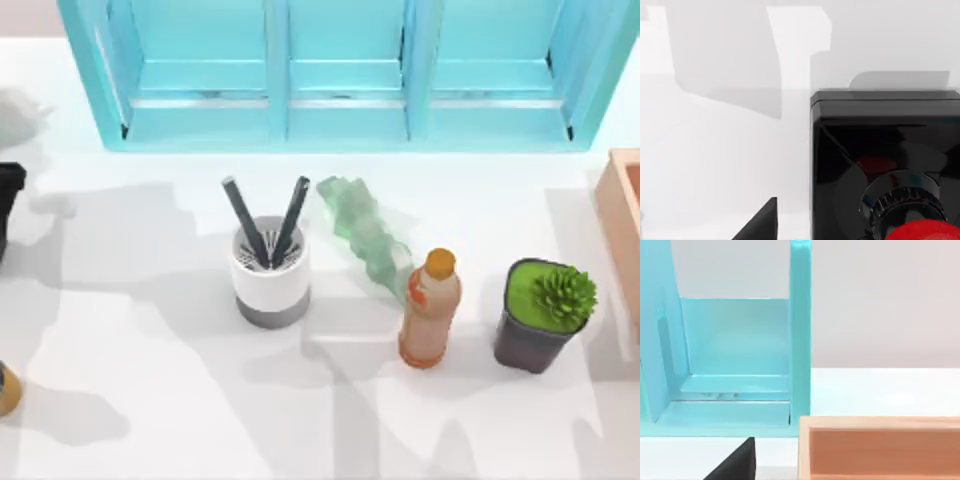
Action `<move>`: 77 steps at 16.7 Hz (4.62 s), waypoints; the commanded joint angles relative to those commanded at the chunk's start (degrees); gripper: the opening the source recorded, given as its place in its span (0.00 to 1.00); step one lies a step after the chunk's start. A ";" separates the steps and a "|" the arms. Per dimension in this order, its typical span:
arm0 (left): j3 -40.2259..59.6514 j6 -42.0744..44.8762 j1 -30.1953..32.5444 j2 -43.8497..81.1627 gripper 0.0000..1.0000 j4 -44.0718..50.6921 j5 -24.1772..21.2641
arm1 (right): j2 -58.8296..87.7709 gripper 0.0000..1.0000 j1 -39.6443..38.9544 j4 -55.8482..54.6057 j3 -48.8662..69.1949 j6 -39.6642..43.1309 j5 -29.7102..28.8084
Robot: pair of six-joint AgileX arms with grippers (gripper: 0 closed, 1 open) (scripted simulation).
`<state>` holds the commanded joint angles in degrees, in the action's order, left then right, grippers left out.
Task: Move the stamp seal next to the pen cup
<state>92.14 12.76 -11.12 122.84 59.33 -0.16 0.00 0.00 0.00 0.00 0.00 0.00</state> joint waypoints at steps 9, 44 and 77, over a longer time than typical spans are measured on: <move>0.00 0.00 0.00 0.00 0.02 0.00 0.00 | 0.00 1.00 0.00 0.00 0.00 0.00 0.00; 13.18 -32.30 32.09 -13.20 0.00 26.72 -0.15 | 0.00 1.00 0.00 0.00 0.00 0.00 0.00; 6.48 -34.82 34.59 -16.02 1.00 22.38 -0.17 | 0.00 1.00 0.00 0.00 0.00 0.00 0.00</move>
